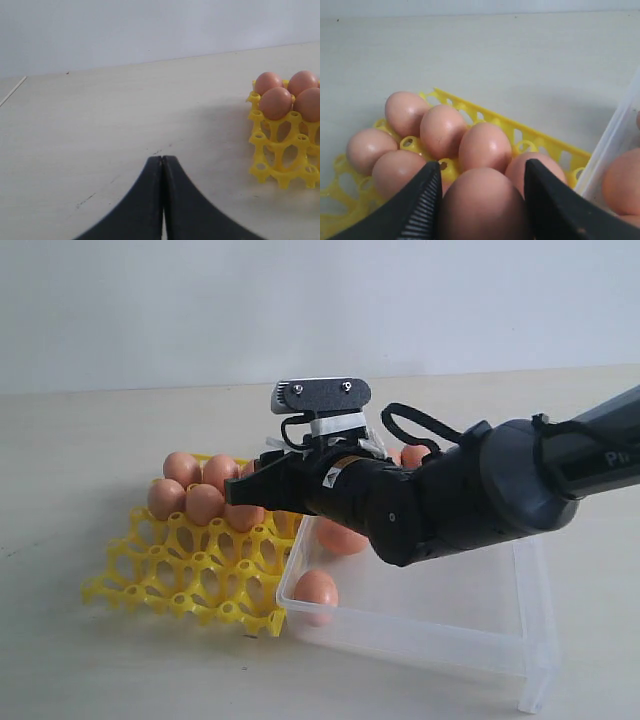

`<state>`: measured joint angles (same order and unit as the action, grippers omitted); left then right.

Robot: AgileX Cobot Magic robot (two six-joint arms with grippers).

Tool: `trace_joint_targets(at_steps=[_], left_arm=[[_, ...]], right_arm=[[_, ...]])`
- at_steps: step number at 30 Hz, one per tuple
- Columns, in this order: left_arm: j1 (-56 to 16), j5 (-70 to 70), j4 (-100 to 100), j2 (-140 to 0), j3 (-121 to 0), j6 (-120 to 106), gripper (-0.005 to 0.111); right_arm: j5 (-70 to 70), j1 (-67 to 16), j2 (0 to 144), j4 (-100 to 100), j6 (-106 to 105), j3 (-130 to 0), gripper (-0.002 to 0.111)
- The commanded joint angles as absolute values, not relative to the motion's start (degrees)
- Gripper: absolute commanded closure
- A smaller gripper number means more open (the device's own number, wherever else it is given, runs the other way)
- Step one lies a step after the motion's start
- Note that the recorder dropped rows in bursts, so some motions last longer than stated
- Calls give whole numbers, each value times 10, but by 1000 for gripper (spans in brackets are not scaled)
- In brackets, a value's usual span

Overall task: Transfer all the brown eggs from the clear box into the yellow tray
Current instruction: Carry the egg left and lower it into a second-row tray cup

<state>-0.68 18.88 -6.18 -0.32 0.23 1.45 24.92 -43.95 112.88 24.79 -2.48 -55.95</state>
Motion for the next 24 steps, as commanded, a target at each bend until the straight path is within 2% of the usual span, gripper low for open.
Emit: trace_joint_targets(at_steps=[1, 18, 24], left_arm=[[-6, 181, -58, 0, 0, 17, 107], [-6, 181, -58, 0, 0, 17, 107], [-6, 181, -58, 0, 0, 17, 107]], right_arm=[[264, -440, 1142, 254, -24, -564, 108], [292, -440, 1169, 266, -24, -565, 108], [278, -440, 1188, 252, -25, -607, 108]])
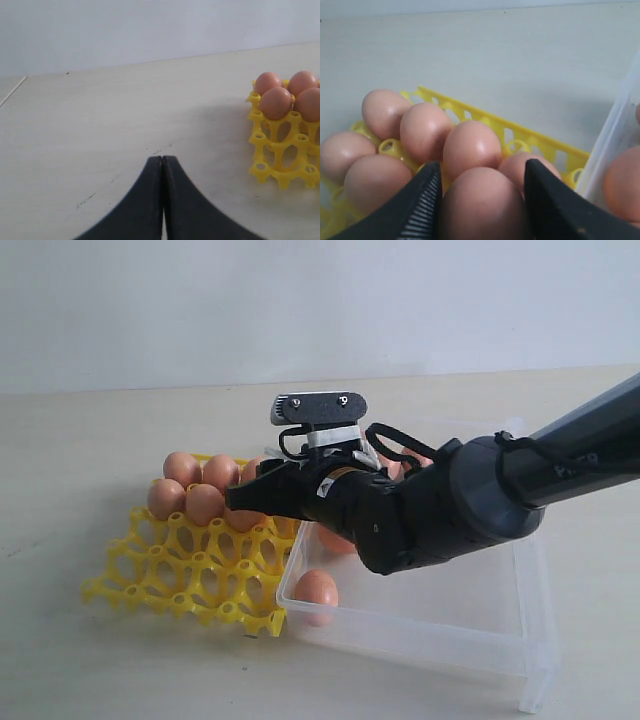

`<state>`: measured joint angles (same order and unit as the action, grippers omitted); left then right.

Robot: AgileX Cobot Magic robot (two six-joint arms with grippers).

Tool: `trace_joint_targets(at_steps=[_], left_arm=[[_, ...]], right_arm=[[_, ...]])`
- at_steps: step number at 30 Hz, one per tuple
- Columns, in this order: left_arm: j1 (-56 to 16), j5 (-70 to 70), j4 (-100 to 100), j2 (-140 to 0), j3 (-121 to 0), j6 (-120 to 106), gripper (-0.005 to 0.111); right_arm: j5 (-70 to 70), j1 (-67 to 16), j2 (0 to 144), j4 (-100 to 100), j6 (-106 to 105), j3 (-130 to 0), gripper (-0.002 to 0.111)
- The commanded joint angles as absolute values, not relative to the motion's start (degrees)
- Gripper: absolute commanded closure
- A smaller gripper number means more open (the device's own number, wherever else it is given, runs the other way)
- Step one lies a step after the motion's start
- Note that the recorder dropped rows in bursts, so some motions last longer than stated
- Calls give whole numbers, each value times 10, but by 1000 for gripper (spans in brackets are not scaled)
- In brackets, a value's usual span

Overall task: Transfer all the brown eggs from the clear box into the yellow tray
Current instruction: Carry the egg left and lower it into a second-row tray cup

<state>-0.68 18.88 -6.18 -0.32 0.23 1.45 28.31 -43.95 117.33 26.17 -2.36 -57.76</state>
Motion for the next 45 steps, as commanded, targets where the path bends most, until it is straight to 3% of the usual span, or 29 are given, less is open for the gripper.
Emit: trace_joint_targets(at_steps=[1, 45], left_arm=[[-6, 181, -58, 0, 0, 17, 107], [-6, 181, -58, 0, 0, 17, 107]], right_arm=[[267, -440, 1192, 249, -25, -616, 108], [284, -443, 1179, 283, -62, -586, 108]])
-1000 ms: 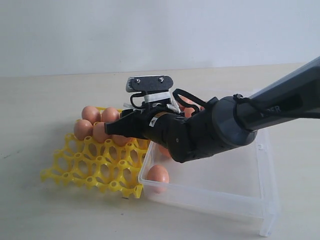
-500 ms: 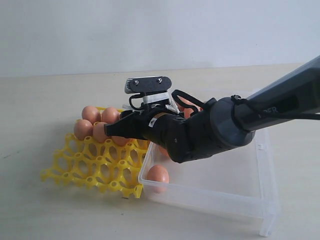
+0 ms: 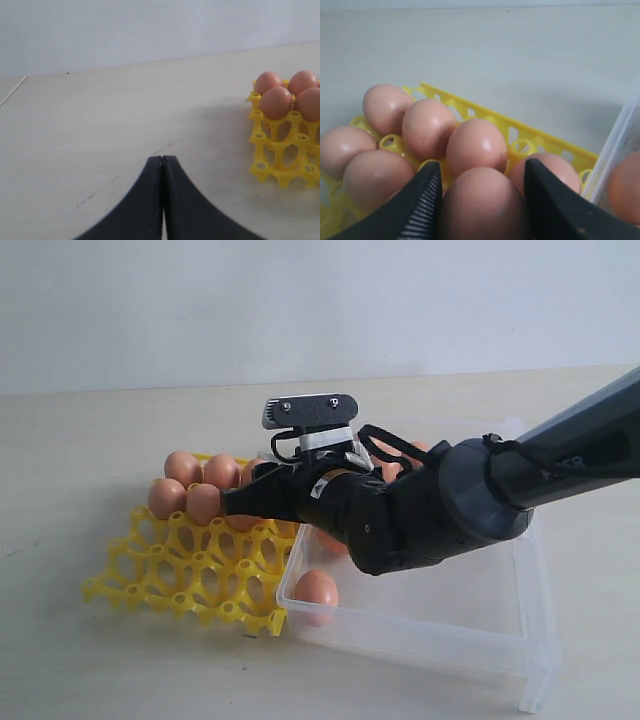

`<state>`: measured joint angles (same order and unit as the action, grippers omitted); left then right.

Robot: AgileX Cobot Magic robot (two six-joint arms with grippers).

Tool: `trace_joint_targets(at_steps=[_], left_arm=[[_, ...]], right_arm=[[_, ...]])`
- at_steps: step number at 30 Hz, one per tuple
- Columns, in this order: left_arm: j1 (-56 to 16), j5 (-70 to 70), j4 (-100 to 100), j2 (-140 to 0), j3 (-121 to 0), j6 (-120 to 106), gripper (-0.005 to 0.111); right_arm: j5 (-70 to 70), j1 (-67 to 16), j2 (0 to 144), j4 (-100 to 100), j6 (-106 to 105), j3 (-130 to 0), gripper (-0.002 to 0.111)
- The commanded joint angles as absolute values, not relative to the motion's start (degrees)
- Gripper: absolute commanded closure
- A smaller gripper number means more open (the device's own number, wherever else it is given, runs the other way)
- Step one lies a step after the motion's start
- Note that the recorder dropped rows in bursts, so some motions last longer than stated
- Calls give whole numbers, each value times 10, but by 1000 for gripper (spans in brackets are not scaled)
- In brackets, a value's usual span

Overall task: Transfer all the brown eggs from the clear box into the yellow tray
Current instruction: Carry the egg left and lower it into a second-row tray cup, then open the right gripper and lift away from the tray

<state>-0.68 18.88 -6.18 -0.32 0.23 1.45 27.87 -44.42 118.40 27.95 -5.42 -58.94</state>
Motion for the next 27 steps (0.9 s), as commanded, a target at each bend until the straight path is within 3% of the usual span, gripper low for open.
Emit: trace_joint_targets(at_steps=[1, 11, 14, 19, 21, 27], left_arm=[[-6, 181, -58, 0, 0, 17, 107], [-6, 181, -58, 0, 0, 17, 107], [-6, 181, -58, 0, 0, 17, 107], [-6, 181, -58, 0, 0, 17, 107], [-6, 181, -58, 0, 0, 17, 107], [-6, 181, -58, 0, 0, 17, 107]], right_arm=[[284, -443, 1179, 283, -62, -586, 108], [275, -443, 1193, 279, -62, -587, 106], [275, -443, 1191, 272, -62, -587, 93], [275, -443, 1191, 271, -62, -587, 60], [275, -443, 1189, 271, -60, -587, 54], [275, -443, 1176, 270, -60, -587, 54]])
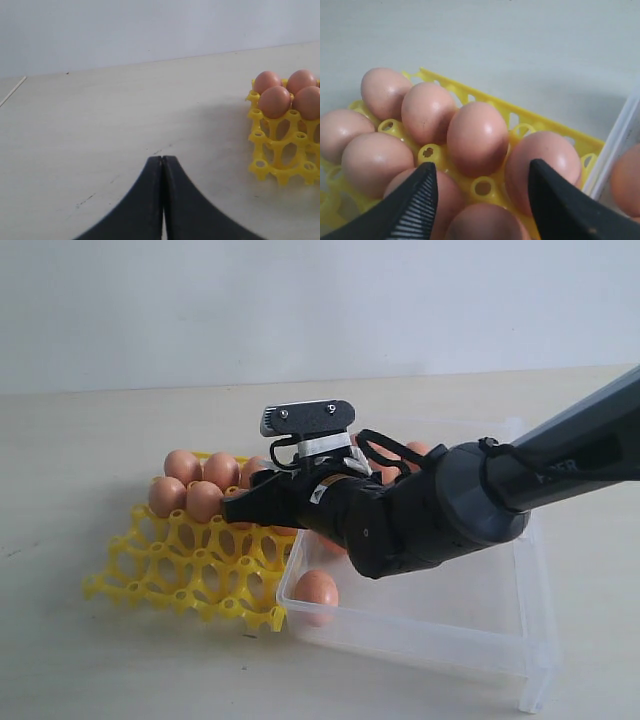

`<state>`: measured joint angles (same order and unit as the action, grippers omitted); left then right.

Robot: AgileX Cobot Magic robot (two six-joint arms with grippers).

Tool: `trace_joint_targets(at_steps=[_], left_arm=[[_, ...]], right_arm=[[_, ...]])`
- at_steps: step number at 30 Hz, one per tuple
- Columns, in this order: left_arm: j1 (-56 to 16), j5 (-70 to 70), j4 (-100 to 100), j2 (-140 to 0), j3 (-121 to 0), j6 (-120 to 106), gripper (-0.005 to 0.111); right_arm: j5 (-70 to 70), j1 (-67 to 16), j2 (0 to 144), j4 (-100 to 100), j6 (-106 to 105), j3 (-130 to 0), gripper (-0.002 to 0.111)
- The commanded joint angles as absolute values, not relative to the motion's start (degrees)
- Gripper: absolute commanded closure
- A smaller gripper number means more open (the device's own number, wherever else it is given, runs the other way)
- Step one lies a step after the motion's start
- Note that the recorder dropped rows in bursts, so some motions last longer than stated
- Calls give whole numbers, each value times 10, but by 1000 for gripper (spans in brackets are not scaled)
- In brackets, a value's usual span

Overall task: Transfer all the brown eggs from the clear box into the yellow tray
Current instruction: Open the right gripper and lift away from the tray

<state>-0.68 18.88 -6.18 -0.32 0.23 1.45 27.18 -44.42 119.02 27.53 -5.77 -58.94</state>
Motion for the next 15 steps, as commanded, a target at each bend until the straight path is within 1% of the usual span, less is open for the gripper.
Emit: trace_joint_targets(at_steps=[1, 5, 10, 13, 14, 15], left_arm=[[-6, 181, -58, 0, 0, 17, 107], [-6, 181, -58, 0, 0, 17, 107], [-6, 181, -58, 0, 0, 17, 107], [-6, 181, -58, 0, 0, 17, 107], [-6, 181, -58, 0, 0, 17, 107], [-6, 181, -58, 0, 0, 17, 107]], right_arm=[[275, -443, 1173, 269, -60, -587, 54], [268, -443, 1157, 268, -73, -587, 54], [203, -443, 1104, 268, -142, -587, 54], [118, -442, 1053, 270, -223, -587, 54], [39, -442, 1019, 270, -277, -587, 54], [10, -442, 1007, 270, -297, -587, 54]])
